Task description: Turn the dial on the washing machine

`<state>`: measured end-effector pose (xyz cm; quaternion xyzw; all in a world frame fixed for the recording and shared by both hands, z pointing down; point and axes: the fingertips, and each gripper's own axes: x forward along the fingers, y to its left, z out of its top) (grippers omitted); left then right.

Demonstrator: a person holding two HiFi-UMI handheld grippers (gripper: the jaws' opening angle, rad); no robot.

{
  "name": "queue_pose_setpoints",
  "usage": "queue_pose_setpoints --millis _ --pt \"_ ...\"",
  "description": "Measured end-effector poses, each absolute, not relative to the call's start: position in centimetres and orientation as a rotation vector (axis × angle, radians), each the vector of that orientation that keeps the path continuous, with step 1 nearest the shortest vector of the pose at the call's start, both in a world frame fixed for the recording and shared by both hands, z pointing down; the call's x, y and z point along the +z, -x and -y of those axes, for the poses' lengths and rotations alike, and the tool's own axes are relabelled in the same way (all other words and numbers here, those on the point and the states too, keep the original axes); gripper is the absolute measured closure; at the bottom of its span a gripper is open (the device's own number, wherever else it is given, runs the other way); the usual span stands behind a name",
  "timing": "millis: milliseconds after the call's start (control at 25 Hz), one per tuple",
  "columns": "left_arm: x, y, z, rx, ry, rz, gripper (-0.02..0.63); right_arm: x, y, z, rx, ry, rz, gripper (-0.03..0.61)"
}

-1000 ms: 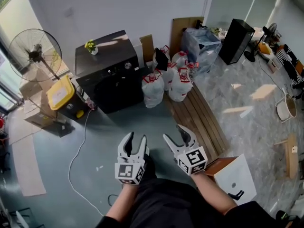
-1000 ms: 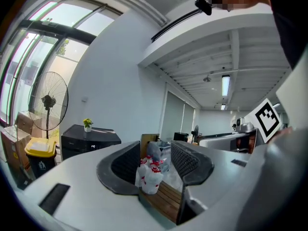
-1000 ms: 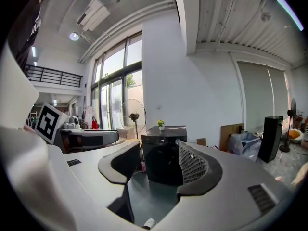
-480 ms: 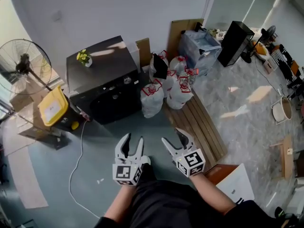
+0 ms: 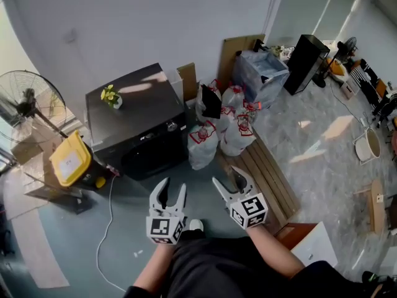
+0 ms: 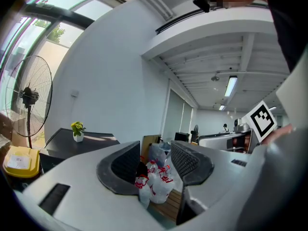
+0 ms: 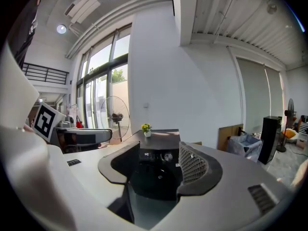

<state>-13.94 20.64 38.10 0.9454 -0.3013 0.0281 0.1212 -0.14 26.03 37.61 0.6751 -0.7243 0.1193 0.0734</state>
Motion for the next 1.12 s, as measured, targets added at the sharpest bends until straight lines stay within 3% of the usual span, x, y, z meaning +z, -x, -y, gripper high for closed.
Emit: queue_pose_setpoints --millis 640,1120 --pt "40.5 14.8 -14.6 0.075 -2.688 0.960 0.437 40.1 0.8 -20.1 0.408 -1.933 2.184 0.356" --pt "42.0 11.5 -7.7 0.122 -2.621 1.131 0.434 41.5 -3.1 -10.2 0.419 -1.776 2.326 0.356"
